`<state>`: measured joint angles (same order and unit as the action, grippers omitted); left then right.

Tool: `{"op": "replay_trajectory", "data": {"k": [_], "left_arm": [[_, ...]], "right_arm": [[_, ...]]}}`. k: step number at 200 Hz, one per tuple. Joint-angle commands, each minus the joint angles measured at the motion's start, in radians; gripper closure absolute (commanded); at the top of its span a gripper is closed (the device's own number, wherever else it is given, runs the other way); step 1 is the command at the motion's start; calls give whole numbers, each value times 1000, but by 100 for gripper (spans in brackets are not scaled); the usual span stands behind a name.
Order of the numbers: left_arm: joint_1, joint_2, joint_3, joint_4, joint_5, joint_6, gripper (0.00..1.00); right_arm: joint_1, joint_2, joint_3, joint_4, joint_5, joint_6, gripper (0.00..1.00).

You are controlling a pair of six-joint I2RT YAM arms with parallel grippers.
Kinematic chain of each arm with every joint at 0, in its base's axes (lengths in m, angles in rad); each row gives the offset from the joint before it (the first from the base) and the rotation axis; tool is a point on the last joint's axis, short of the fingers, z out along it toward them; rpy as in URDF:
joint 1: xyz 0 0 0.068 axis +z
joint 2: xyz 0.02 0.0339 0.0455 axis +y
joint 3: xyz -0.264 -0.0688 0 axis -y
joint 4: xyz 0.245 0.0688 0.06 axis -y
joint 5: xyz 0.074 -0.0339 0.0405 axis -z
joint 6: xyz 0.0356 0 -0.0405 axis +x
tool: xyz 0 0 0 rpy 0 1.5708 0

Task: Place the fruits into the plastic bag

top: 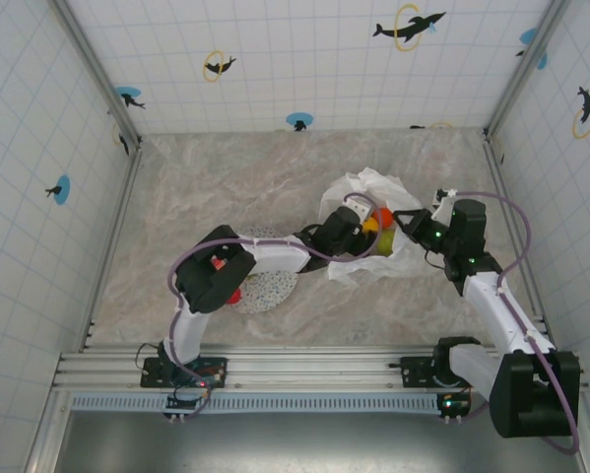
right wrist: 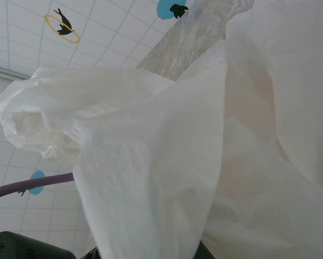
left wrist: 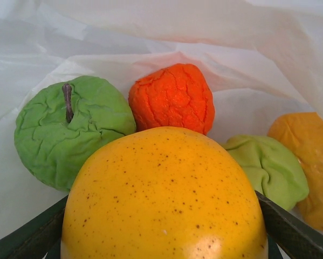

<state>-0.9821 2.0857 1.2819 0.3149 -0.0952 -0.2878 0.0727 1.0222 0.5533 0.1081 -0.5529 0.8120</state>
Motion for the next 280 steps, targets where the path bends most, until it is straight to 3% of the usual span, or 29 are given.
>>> {"op": "replay_trajectory", "data": {"k": [1, 89, 208, 280], "left_arm": [[-6, 34, 44, 39, -38, -4, 26], [-6, -110, -73, 33, -14, 2, 7], [-7, -433, -380, -5, 109, -80, 15], [-3, -636, -594, 16, 21, -150, 11]], "right_arm": [[6, 5, 7, 26, 1, -12, 100], [5, 12, 13, -4, 21, -50, 100], [-1, 18, 22, -24, 35, -86, 100], [-2, 32, 11, -5, 36, -80, 100]]}}
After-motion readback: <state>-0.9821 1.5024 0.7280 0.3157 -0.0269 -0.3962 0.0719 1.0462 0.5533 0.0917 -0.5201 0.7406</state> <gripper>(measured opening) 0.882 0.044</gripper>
